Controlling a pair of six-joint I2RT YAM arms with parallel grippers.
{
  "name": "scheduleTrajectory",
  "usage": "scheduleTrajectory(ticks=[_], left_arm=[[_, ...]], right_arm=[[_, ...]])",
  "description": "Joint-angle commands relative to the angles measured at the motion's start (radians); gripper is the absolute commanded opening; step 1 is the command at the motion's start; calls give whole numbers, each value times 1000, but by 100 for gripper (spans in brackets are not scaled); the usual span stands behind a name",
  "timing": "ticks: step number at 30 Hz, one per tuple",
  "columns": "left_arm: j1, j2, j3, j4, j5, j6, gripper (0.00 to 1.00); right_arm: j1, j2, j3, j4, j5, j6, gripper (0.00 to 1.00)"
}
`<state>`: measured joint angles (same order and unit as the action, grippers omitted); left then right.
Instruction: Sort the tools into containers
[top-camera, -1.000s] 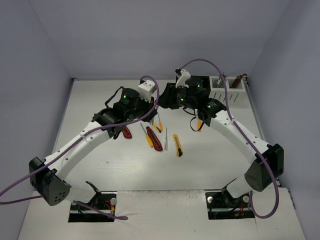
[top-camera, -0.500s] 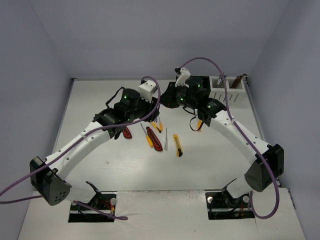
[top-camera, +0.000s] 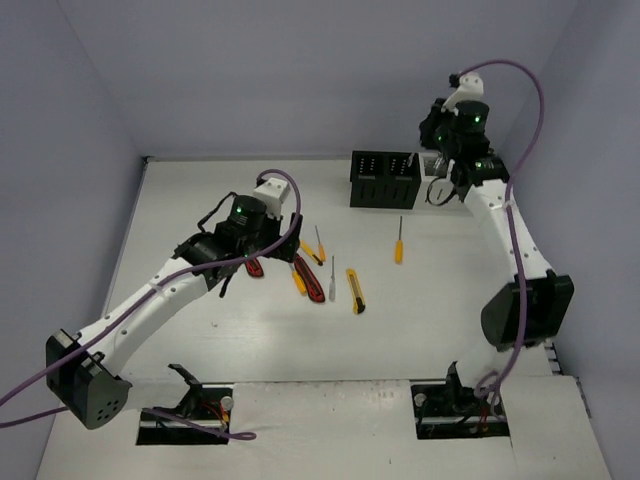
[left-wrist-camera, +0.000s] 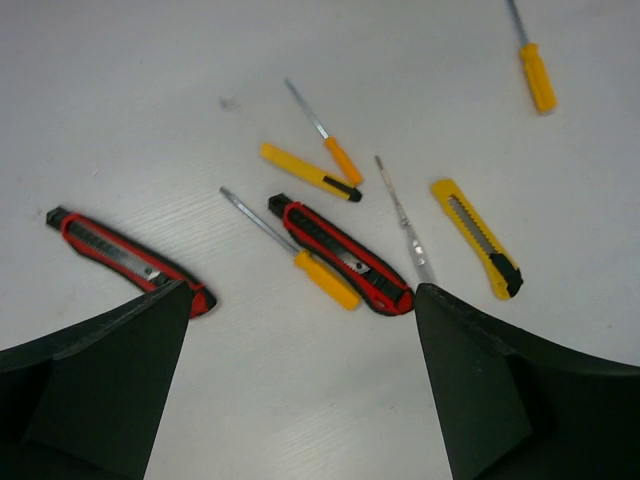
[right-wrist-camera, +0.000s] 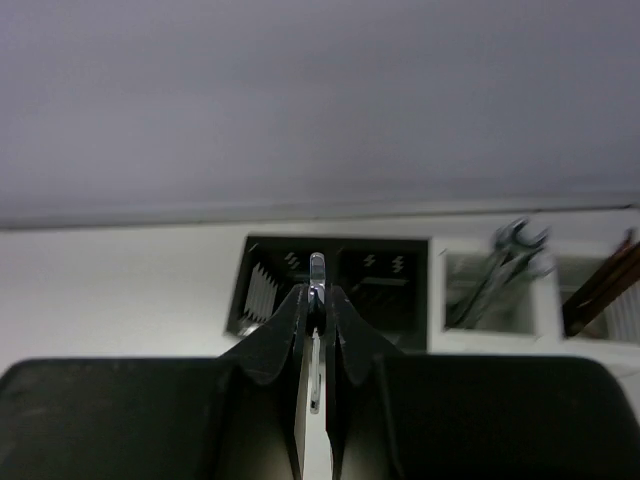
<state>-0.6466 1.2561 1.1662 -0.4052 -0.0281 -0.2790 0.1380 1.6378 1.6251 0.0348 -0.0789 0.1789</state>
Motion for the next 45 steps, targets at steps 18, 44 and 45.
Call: scheduleTrajectory(ticks=[18, 44, 45], left_arm=[[267, -197, -98, -193, -128, -119, 94], [286, -100, -7, -195, -50, -132, 94], [286, -102, -13, -195, -46, -136, 94]], right_arm=[[-174, 513, 356, 69, 8, -89, 9], [84, -27, -270, -317, 153, 119, 54], [85, -28, -288, -322, 159, 135, 54]])
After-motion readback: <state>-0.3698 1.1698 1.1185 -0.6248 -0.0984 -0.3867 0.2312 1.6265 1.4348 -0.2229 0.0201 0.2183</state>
